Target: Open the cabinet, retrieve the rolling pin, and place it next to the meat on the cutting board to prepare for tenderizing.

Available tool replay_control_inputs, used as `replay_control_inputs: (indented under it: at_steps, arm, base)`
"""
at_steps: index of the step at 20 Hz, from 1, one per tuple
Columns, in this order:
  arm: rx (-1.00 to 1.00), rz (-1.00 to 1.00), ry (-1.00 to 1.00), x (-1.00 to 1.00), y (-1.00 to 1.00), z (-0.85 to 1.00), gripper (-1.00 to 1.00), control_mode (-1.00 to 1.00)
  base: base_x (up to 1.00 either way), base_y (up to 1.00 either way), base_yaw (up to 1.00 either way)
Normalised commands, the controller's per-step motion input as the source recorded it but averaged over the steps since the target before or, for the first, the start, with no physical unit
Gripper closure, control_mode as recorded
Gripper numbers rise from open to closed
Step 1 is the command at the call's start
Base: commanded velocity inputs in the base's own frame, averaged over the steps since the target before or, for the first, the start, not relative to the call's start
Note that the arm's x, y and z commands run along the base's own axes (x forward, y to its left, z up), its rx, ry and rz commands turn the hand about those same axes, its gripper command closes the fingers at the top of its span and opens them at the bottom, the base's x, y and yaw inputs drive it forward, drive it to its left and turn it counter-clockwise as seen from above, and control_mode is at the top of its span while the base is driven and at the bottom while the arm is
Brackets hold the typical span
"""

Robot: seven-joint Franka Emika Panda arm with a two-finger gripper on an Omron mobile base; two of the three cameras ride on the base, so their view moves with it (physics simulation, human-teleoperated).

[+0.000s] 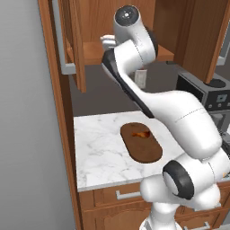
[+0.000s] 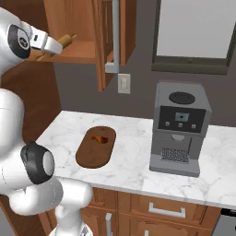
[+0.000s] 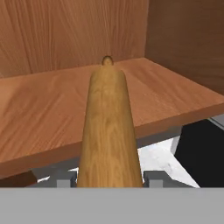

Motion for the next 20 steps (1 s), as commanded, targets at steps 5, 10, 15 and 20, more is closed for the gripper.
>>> replay_control_inputs:
  at_steps: [5, 10, 15, 20]
  arm:
    - [0.00, -0.05, -0.01, -0.95, -0.37, -0.10, 1.00, -1.00]
    - [0.00, -0.04, 0.00, -0.89, -0.26, -0.23, 1.00, -1.00]
    - [0.00, -0.05, 0.00, -0.81, -0.19, -0.38, 1.00, -1.00]
    - [0.00, -0.02, 0.00, -0.46, -0.15, -0.49, 1.00, -1.00]
  base:
    - [0.00, 0.00, 0.00]
    - [0.00, 0.00, 0.00]
    - [0.00, 0.00, 0.00]
    - [0.00, 0.00, 0.00]
